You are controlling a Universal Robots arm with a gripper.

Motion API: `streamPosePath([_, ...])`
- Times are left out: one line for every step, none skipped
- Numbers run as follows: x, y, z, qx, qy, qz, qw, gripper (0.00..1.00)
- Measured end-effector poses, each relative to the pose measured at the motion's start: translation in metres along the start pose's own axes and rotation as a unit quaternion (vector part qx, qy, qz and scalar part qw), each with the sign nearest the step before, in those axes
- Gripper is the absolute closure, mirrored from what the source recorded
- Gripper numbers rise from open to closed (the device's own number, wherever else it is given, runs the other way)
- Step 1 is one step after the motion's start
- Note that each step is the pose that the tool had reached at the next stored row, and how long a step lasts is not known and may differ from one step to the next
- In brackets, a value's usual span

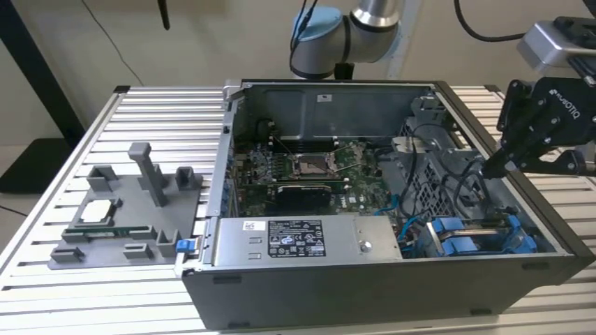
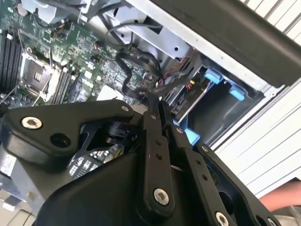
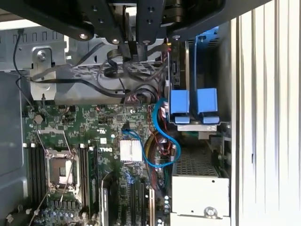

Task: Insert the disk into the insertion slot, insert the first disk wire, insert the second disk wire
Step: 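Insert the first disk wire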

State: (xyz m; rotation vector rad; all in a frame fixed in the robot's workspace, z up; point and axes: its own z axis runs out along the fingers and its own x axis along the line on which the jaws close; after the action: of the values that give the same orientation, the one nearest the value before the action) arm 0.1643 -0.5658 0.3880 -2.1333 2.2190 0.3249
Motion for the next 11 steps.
streamPosePath([0.0023, 0.0026, -0.0001, 0.0003, 0.0004, 0.0, 1.0, 1.0])
streamPosePath([0.0046, 0.0051, -0.0002, 0.0006, 0.0012, 0.0, 1.0, 1.0])
streamPosePath([0.0068, 0.0073, -0.0004, 0.0009, 0.0021, 0.0, 1.0, 1.0])
streamPosePath([0.0087, 0.0094, -0.0004, 0.0014, 0.0028, 0.0, 1.0, 1.0])
streamPosePath([0.01, 0.0115, -0.0003, 0.0028, 0.0033, 0.0, 1.0, 1.0])
streamPosePath([0.0107, 0.0133, -0.0001, 0.0046, 0.0042, 0.0, 1.0, 1.0])
streamPosePath([0.0113, 0.0147, 0.0, 0.0061, 0.0057, 0.0, 1.0, 1.0])
streamPosePath([0.0118, 0.0161, 0.0003, 0.0081, 0.007, -0.001, 0.9999, 1.0])
streamPosePath([0.0121, 0.0176, 0.0006, 0.012, 0.008, -0.001, 0.9999, 1.0])
streamPosePath([0.0123, 0.0191, 0.0009, 0.0175, 0.0085, -0.002, 0.9998, 1.0])
streamPosePath([0.0125, 0.0207, 0.0012, 0.0232, 0.009, -0.003, 0.9997, 1.0])
